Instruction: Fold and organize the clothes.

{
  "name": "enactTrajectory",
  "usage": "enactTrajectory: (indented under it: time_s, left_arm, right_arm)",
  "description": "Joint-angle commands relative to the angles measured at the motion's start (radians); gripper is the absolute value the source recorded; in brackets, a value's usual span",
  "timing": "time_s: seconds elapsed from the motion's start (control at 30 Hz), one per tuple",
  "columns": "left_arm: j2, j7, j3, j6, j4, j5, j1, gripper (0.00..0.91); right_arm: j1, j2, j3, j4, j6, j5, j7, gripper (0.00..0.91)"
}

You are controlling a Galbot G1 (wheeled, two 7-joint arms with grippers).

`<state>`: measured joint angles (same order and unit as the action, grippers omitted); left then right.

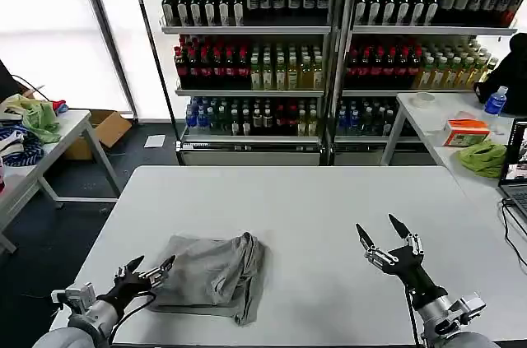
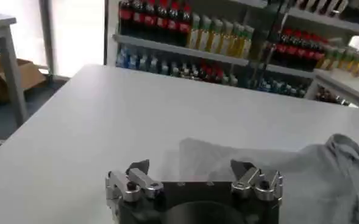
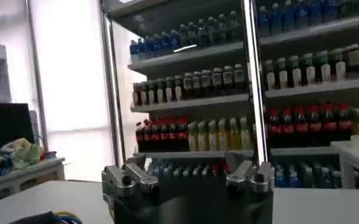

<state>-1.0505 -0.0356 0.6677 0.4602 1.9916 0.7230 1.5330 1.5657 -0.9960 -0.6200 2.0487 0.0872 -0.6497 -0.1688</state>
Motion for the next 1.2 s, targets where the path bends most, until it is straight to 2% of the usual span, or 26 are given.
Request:
enactTrajectory:
  time_s: [0.03,0.3,0.4,0.43,0.47,0.5,0.53,0.57,0.6,0.67,1.07,1.2]
  left_arm:
    - [-0.019,-0.027,0.01,-0.012,-0.06,-0.021,0.024,0.907]
    - [-0.029,-0.028,-0.017,-0.002,-0.049,0.012,0.013,0.907]
    - [-0.036,-0.026,-0.027,0.008,-0.046,0.038,0.009,0.806]
    - [-0.038,-0.026,-0.031,0.009,-0.045,0.048,0.007,0.806]
    - [-0.039,-0.027,-0.035,0.01,-0.047,0.054,0.004,0.655]
    - [-0.041,-0.026,-0.038,0.012,-0.049,0.057,0.002,0.564]
    - [-0.043,-0.026,-0.041,0.013,-0.054,0.061,-0.002,0.423]
    - [-0.043,-0.026,-0.045,0.014,-0.057,0.063,-0.006,0.343]
    - [-0.043,-0.026,-0.046,0.015,-0.059,0.064,-0.008,0.171]
    - [-0.043,-0.022,-0.05,0.03,-0.058,0.087,-0.014,0.01]
    - [-0.052,-0.006,-0.048,0.036,-0.049,0.163,-0.023,0.01]
    - [-0.078,0.008,-0.034,0.034,-0.042,0.186,-0.031,0.01]
  right_arm:
    - [0.002,0.002,-0.004,0.001,0.001,-0.002,-0.001,0.907]
    - [-0.001,-0.009,0.003,0.005,-0.003,0.004,0.0,0.907]
    - [0.0,-0.008,0.002,0.005,-0.003,0.004,0.001,0.907]
    - [0.002,-0.007,0.001,0.005,-0.003,0.004,0.0,0.907]
    - [0.002,-0.008,0.001,0.006,-0.003,0.004,0.0,0.907]
    - [0.003,-0.008,0.001,0.007,-0.003,0.003,0.001,0.907]
    - [0.002,-0.009,0.001,0.008,-0.003,0.003,0.0,0.907]
    - [0.003,-0.009,0.001,0.008,-0.003,0.003,0.001,0.907]
    - [0.002,-0.009,0.001,0.008,-0.003,0.003,0.0,0.907]
    - [0.002,-0.009,0.001,0.007,-0.003,0.003,0.0,0.907]
    - [-0.005,-0.007,0.001,0.001,-0.002,0.002,0.0,0.907]
    - [-0.013,-0.007,0.005,-0.002,-0.002,0.002,0.0,0.907]
